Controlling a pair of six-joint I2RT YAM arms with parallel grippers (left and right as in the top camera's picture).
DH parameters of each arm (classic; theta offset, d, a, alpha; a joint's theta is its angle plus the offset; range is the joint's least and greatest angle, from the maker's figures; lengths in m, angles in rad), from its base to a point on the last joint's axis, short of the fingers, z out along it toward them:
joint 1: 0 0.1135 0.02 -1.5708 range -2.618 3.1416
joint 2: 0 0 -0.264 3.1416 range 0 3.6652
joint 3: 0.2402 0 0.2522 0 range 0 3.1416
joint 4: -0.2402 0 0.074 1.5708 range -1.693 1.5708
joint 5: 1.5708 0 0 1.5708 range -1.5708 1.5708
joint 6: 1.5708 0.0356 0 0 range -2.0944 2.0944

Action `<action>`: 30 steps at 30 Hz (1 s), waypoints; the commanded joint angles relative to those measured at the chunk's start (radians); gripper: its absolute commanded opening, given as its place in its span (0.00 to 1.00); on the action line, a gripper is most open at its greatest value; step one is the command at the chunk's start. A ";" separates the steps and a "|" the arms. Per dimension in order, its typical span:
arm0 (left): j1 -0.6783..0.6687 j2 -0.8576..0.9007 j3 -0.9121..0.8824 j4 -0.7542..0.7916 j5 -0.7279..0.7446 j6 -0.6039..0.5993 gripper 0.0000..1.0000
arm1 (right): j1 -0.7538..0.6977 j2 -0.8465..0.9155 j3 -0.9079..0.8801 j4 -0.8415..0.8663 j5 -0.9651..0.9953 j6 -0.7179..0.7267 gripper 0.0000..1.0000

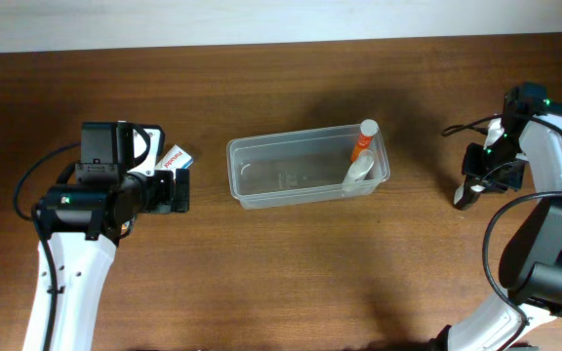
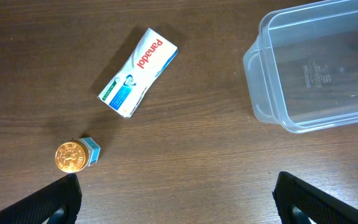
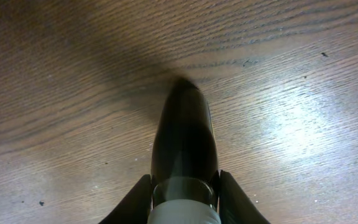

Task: Pack container
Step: 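Grasp the small dark bottle with the right gripper, then lower the dark bottle into the container and open the right gripper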

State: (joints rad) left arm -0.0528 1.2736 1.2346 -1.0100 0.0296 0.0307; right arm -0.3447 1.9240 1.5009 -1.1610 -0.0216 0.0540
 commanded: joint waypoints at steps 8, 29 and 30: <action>0.005 0.004 0.017 -0.001 0.000 0.012 0.99 | 0.020 -0.074 0.095 -0.089 -0.042 -0.011 0.25; 0.005 0.004 0.017 -0.002 0.001 0.012 0.99 | 0.570 -0.215 0.570 -0.322 -0.065 -0.004 0.24; 0.005 0.004 0.017 -0.002 0.001 0.011 1.00 | 0.588 -0.211 0.570 -0.308 -0.065 -0.004 0.24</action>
State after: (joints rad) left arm -0.0528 1.2739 1.2346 -1.0103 0.0296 0.0307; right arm 0.1875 1.7248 2.0453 -1.4960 -0.0795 0.0280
